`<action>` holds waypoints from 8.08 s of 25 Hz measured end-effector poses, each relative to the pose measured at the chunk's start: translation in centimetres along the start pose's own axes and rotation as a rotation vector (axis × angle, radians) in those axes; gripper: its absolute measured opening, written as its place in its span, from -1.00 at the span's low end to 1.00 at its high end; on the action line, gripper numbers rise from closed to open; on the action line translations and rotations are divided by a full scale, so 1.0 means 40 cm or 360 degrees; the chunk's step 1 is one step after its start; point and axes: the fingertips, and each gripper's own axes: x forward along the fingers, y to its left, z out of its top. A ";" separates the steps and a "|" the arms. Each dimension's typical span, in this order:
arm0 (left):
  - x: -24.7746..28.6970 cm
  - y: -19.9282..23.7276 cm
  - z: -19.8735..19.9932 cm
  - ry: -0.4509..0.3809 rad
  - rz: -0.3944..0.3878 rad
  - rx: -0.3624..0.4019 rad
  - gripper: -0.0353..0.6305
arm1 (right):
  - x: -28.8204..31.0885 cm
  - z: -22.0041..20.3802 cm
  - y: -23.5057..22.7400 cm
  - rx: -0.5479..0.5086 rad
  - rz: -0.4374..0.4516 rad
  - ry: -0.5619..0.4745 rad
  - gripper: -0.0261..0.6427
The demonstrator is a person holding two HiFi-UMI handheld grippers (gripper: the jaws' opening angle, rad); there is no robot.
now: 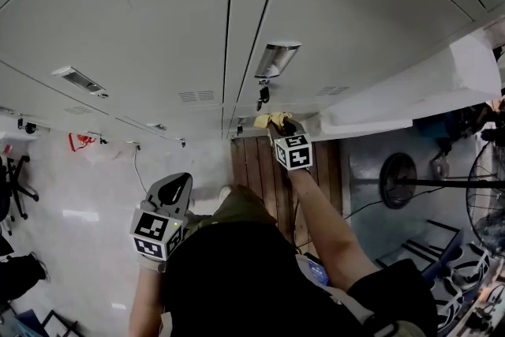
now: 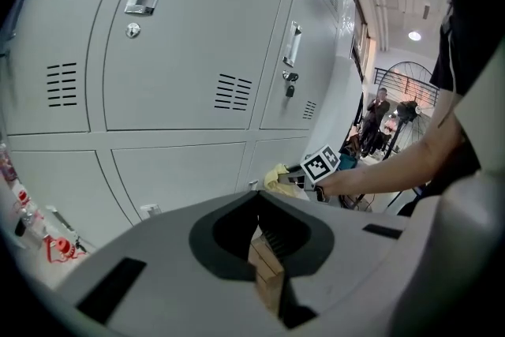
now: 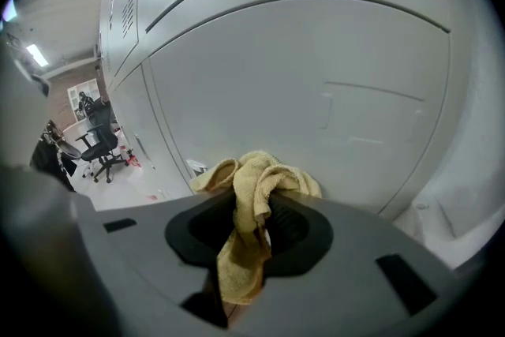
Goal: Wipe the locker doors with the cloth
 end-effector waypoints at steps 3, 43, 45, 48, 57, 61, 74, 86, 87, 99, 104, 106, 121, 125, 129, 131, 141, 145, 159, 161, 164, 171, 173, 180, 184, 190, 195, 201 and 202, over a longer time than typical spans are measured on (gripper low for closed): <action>-0.018 0.010 -0.019 0.0017 0.0014 -0.0023 -0.87 | 0.018 0.006 0.043 0.0018 0.0040 0.0001 -0.61; -0.060 0.051 -0.099 0.0039 0.0107 -0.0104 -0.87 | 0.155 -0.073 0.183 -0.0039 0.0251 0.0156 -0.59; -0.050 0.045 -0.095 0.0038 0.0096 -0.0101 -0.87 | 0.146 -0.076 0.167 -0.0037 0.0241 0.0156 -0.59; -0.034 0.033 -0.090 0.0040 0.0072 -0.0101 -0.87 | 0.132 -0.079 0.138 -0.0017 0.0214 0.0147 -0.59; 0.003 0.005 -0.080 0.0056 0.0011 -0.0069 -0.87 | 0.088 -0.096 0.013 0.0055 0.0085 0.0145 -0.59; 0.019 -0.003 -0.079 0.0073 -0.0004 -0.0045 -0.87 | 0.070 -0.121 -0.053 0.0134 -0.0011 0.0155 -0.58; 0.032 -0.012 -0.094 0.0144 -0.0018 -0.0032 -0.87 | 0.038 -0.206 -0.221 0.0415 -0.0281 0.0157 -0.59; 0.007 0.001 -0.123 0.0159 0.0039 -0.0067 -0.87 | 0.100 -0.267 -0.200 0.0414 -0.0254 0.0235 -0.59; 0.004 0.003 -0.123 0.0153 0.0045 -0.0065 -0.87 | 0.107 -0.267 -0.190 0.0415 -0.0241 0.0237 -0.59; -0.030 0.036 -0.145 0.0156 0.0142 -0.0099 -0.87 | 0.202 -0.253 -0.028 0.0394 -0.0021 0.0253 -0.59; -0.048 0.049 -0.159 0.0163 0.0176 -0.0126 -0.87 | 0.235 -0.246 0.035 0.0375 0.0067 0.0261 -0.59; -0.055 0.055 -0.165 0.0167 0.0190 -0.0136 -0.87 | 0.248 -0.246 0.054 0.0372 0.0091 0.0266 -0.59; -0.085 0.072 -0.198 0.0201 0.0260 -0.0183 -0.87 | 0.315 -0.275 0.129 0.0436 0.0226 0.0263 -0.59; -0.077 0.069 -0.203 0.0210 0.0257 -0.0183 -0.87 | 0.321 -0.281 0.117 0.0396 0.0213 0.0278 -0.59; -0.071 0.064 -0.198 0.0212 0.0251 -0.0171 -0.87 | 0.319 -0.297 0.094 0.0338 0.0171 0.0305 -0.59; -0.067 0.061 -0.195 0.0212 0.0246 -0.0167 -0.87 | 0.313 -0.304 0.075 0.0318 0.0141 0.0317 -0.59; -0.035 0.042 -0.192 0.0240 0.0194 -0.0135 -0.87 | 0.269 -0.327 -0.052 0.0288 -0.0036 0.0347 -0.58; -0.025 0.035 -0.192 0.0251 0.0175 -0.0120 -0.87 | 0.249 -0.338 -0.103 0.0282 -0.0094 0.0365 -0.58; 0.004 0.030 -0.209 0.0317 0.0152 -0.0129 -0.87 | 0.251 -0.401 -0.220 0.0274 -0.0208 0.0475 -0.56; 0.007 0.030 -0.214 0.0309 0.0140 -0.0116 -0.87 | 0.248 -0.406 -0.233 0.0288 -0.0233 0.0492 -0.57; 0.007 0.037 -0.218 0.0306 0.0146 -0.0106 -0.87 | 0.252 -0.419 -0.240 0.0318 -0.0242 0.0500 -0.57; 0.003 0.047 -0.243 0.0312 0.0181 -0.0116 -0.87 | 0.288 -0.445 -0.214 0.0398 -0.0222 0.0473 -0.57; -0.005 0.053 -0.249 0.0310 0.0203 -0.0125 -0.87 | 0.300 -0.444 -0.195 0.0405 -0.0201 0.0468 -0.57; -0.027 0.059 -0.262 0.0290 0.0259 -0.0158 -0.87 | 0.342 -0.440 -0.124 0.0398 -0.0104 0.0463 -0.57; -0.039 0.066 -0.273 0.0284 0.0280 -0.0171 -0.87 | 0.363 -0.442 -0.081 0.0383 -0.0045 0.0466 -0.57; -0.070 0.093 -0.291 0.0260 0.0318 -0.0181 -0.87 | 0.399 -0.426 -0.004 0.0373 0.0034 0.0438 -0.57; -0.109 0.107 -0.309 0.0241 0.0352 -0.0204 -0.87 | 0.420 -0.402 0.076 0.0412 0.0126 0.0390 -0.58; -0.149 0.122 -0.336 0.0218 0.0369 -0.0217 -0.87 | 0.436 -0.377 0.156 0.0439 0.0196 0.0326 -0.58; -0.157 0.125 -0.341 0.0214 0.0373 -0.0219 -0.87 | 0.439 -0.374 0.168 0.0452 0.0203 0.0311 -0.58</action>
